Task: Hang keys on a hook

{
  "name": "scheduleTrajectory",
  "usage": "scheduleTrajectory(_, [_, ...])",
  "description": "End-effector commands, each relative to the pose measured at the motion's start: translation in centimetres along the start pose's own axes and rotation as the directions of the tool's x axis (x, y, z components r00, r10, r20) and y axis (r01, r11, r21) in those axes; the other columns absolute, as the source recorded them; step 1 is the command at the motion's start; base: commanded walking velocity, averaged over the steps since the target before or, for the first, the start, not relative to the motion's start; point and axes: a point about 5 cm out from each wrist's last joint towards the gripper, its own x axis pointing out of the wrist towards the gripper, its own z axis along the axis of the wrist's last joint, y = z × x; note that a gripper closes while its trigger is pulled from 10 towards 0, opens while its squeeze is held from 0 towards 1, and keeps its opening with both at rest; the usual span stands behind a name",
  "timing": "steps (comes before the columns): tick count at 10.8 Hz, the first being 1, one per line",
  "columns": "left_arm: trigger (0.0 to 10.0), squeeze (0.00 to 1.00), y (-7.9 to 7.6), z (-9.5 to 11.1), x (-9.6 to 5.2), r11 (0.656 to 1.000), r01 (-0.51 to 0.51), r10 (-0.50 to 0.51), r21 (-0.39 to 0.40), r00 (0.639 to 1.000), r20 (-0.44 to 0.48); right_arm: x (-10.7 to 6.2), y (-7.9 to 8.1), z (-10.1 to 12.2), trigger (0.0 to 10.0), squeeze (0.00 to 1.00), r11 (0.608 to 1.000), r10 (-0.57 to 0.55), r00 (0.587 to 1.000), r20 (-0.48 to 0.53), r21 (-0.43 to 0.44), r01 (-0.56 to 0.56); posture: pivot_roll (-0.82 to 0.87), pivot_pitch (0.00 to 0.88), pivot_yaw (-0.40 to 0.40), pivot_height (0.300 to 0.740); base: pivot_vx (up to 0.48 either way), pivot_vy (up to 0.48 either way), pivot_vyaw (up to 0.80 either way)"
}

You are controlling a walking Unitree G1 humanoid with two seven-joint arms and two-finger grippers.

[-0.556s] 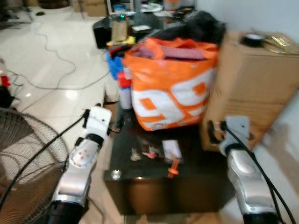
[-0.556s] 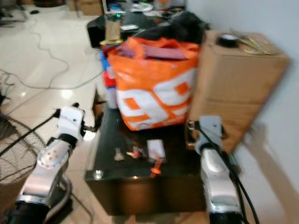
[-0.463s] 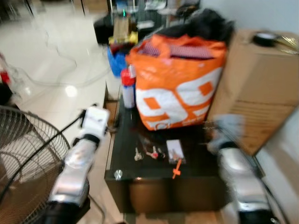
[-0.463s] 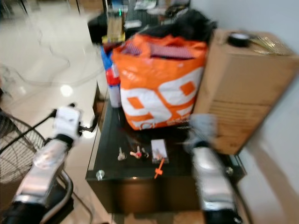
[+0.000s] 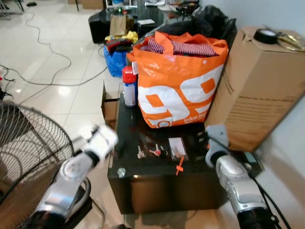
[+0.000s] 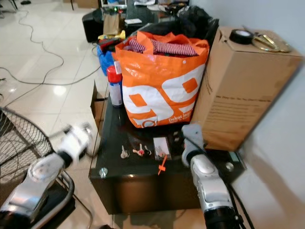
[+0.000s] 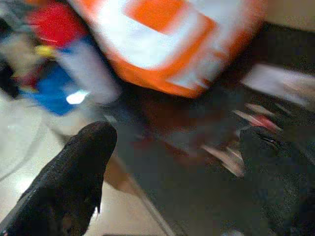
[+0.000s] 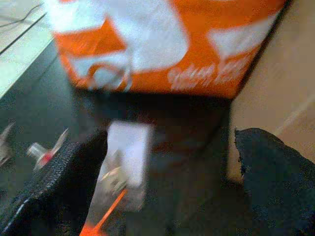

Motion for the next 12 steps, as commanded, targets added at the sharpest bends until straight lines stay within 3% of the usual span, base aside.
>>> scheduleTrajectory(1, [10.0, 0.02, -0.3, 0.3, 0.1, 0.998, 0.061, -0.061, 0.011, 0.998, 0.017, 0.3, 0.7, 0.0, 10.0, 1.0, 0.998, 0.065, 0.998, -0.027, 0.025, -0.064, -0.06, 0.0, -0.018, 0.74, 0.0, 0.0, 0.0])
scheduleTrajectory(2, [10.0, 0.02, -0.7, 0.3, 0.1, 0.989, 0.147, -0.148, 0.03, 0.989, 0.016, 0.4, 1.9, -0.8, 10.0, 1.0, 0.989, 0.143, 0.986, -0.08, 0.05, -0.139, -0.07, 0.0, -0.015, 0.74, 0.0, 0.0, 0.0])
scheduleTrajectory(4, [10.0, 0.02, -0.8, 0.3, 0.1, 0.977, 0.208, -0.209, 0.042, 0.978, 0.008, 1.0, 2.3, -1.9, 10.0, 1.0, 0.99, 0.123, 0.979, -0.165, -0.043, -0.132, -0.08, 0.0, -0.008, 0.74, 0.0, 0.0, 0.0])
scheduleTrajectory(5, [10.0, 0.01, -0.9, 0.4, 0.1, 0.97, 0.235, -0.236, 0.06, 0.972, 0.0, 1.5, 2.6, -2.5, 10.0, 0.72, 0.988, 0.116, 0.972, -0.205, -0.075, -0.133, -0.08, 0.0, -0.007, 0.74, 0.0, 0.0, 0.0])
scheduleTrajectory(6, [10.0, 0.02, -1.0, 0.5, 0.1, 0.964, 0.257, -0.257, 0.067, 0.966, -0.002, 1.9, 3.5, -3.1, 10.0, 0.0, 0.981, 0.159, 0.954, -0.253, -0.066, -0.182, -0.08, 0.0, -0.009, 0.74, 0.0, 0.0, 0.0])
scheduleTrajectory(10, [10.0, 0.02, -1.5, 0.4, -1.0, 0.949, 0.309, -0.308, 0.061, 0.951, -0.026, 2.8, 5.2, -4.1, 10.0, 0.0, 0.984, 0.171, 0.937, -0.305, 0.091, -0.15, -0.07, 0.006, -0.044, 0.74, 0.0, 0.0, 0.0])
scheduleTrajectory(12, [10.0, 0.02, -1.9, 0.2, -1.8, 0.944, 0.327, -0.325, 0.049, 0.945, -0.038, 3.1, 5.5, -4.7, 10.0, 0.0, 0.993, 0.116, 0.938, -0.326, 0.075, -0.096, -0.07, 0.031, -0.06, 0.74, 0.0, 0.0, 0.0])
